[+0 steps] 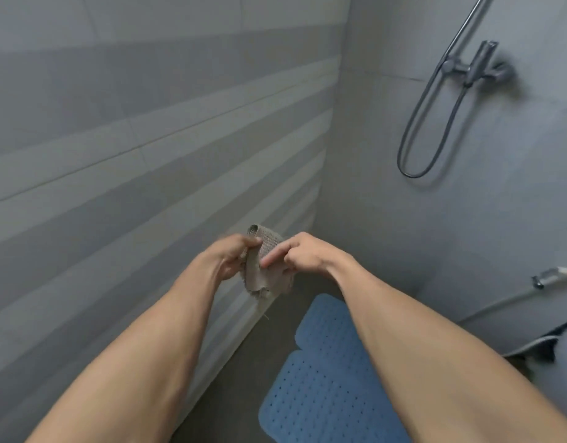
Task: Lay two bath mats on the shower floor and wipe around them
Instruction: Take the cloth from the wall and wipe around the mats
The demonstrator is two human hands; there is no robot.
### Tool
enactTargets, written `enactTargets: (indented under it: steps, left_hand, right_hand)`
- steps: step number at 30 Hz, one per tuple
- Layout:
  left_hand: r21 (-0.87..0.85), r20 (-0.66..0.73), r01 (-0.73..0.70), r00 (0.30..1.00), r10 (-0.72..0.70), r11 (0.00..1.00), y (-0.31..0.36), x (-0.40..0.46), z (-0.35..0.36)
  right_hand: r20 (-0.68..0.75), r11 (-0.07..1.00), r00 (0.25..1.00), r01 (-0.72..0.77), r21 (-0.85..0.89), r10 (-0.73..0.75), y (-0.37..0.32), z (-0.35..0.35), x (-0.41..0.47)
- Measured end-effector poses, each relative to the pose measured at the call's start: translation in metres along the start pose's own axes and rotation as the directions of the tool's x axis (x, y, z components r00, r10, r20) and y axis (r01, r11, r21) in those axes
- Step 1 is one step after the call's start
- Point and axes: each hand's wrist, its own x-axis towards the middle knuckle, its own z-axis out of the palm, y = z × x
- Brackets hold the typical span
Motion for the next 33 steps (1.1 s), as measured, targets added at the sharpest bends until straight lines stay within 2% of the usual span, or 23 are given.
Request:
enactTargets:
  steps: [2, 4, 5, 8, 11, 14, 17, 22, 27, 33]
  left_hand:
    - [0.132, -0.025, -0.05, 0.998, 0.054, 0.99, -0.01, 0.019, 0.014]
    - [0.252, 0.051, -0.088, 0.996, 0.078, 0.964, -0.019, 0.032, 0.024]
    - [0.287, 0.105, -0.098, 0.992, 0.071, 0.953, -0.027, 0.039, 0.027]
    - [0.306, 0.185, -0.094, 0.982, 0.038, 0.947, -0.06, 0.068, 0.032]
    - [0.199, 0.129, -0.058, 0.991, 0.032, 0.978, -0.104, 0.098, 0.032]
    - [0.201, 0.042, 0.001, 0.999, -0.009, 0.98, -0.168, 0.141, 0.016]
    - [0.343, -0.011, 0.059, 0.998, -0.059, 0.938, -0.238, 0.183, 0.001]
    - [0.447, -0.139, 0.078, 0.99, -0.017, 0.891, -0.379, 0.274, -0.031]
    - [0.598, -0.15, 0.071, 0.988, 0.024, 0.798, -0.51, 0.363, -0.068]
    - [0.665, -0.152, 0.057, 0.987, 0.06, 0.745, -0.633, 0.458, -0.093]
  right_hand:
    - [-0.16, 0.998, 0.986, -0.051, -0.039, 0.045, 0.03, -0.015, 0.005]
    - [-0.278, 0.986, 0.958, -0.105, -0.126, 0.066, 0.06, -0.028, 0.016]
    - [-0.283, 0.978, 0.956, -0.123, -0.166, 0.072, 0.075, -0.032, 0.023]
    - [-0.14, 0.956, 0.987, -0.116, -0.269, 0.08, 0.121, -0.024, 0.045]
    - [-0.004, 0.941, 0.993, -0.117, -0.317, 0.122, 0.171, 0.002, 0.071]
    - [0.0, 0.961, 0.982, -0.185, -0.205, 0.189, 0.227, 0.041, 0.099]
    - [-0.025, 0.964, 0.973, -0.232, -0.133, 0.231, 0.284, 0.081, 0.128]
    - [0.045, 0.944, 0.946, -0.314, -0.1, 0.32, 0.411, 0.157, 0.192]
    - [0.101, 0.926, 0.921, -0.377, -0.026, 0.377, 0.54, 0.232, 0.254]
    - [0.122, 0.906, 0.909, -0.411, 0.106, 0.398, 0.665, 0.314, 0.327]
